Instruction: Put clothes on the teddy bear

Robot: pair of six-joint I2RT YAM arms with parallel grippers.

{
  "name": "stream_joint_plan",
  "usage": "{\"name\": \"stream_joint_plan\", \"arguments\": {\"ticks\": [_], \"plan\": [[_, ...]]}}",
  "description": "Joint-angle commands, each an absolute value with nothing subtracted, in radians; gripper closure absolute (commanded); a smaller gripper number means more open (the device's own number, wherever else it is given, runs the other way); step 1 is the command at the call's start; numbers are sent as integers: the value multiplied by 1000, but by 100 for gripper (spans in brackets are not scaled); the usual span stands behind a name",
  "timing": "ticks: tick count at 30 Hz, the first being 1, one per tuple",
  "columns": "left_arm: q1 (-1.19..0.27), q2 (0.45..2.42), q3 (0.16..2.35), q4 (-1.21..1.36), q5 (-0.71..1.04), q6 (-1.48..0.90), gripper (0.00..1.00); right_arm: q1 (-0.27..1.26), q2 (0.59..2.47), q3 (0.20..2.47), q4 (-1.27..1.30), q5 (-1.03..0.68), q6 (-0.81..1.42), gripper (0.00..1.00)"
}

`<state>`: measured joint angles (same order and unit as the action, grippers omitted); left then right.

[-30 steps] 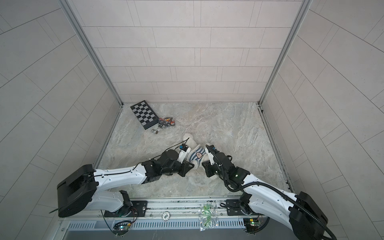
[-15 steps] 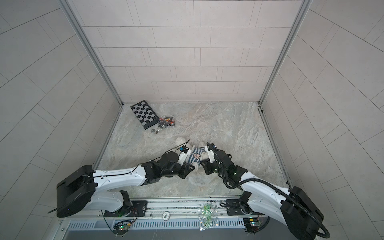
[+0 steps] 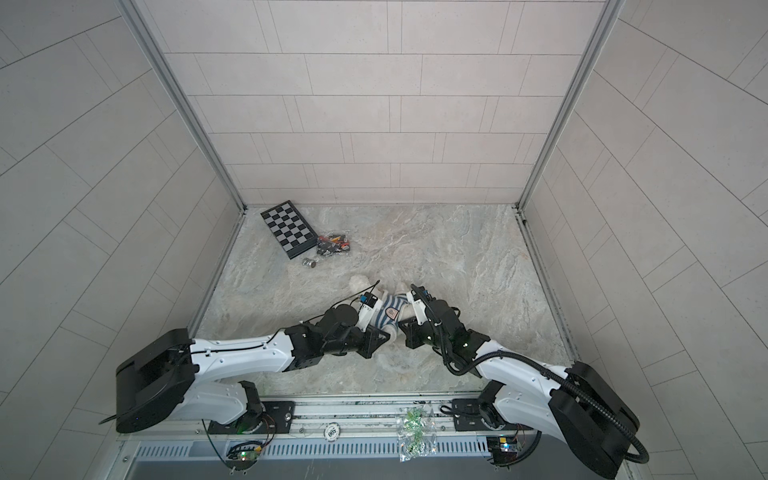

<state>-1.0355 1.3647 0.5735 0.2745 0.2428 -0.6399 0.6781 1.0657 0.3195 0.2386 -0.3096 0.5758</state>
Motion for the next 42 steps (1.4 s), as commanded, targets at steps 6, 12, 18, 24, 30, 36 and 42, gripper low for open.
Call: {"name": "stream_joint_plan", "arguments": {"ticks": [6,12,18,24,30,36,42], "plan": [[-1043,1316,542,263,232,-632,100,667,925,310,48,-97,506,100],[-1043,1256,499,204,226,-614,100,623,898,286,2,-29,476,100],[-1043,1208,470,160,220,-601,100,623,927,297,0,1,474,100],[-1043,1175,463,160,233,-587,100,623,917,302,-6,0,468,100],[-1042,1188,481,214,285,-588,100,649,915,351,-11,-94,433,100],[-1037,1220,507,271,288,-639,100,736,828,382,3,-157,411,82],[-992,1202,527,244,308,-640,100,800,677,335,-34,-133,412,65]]}}
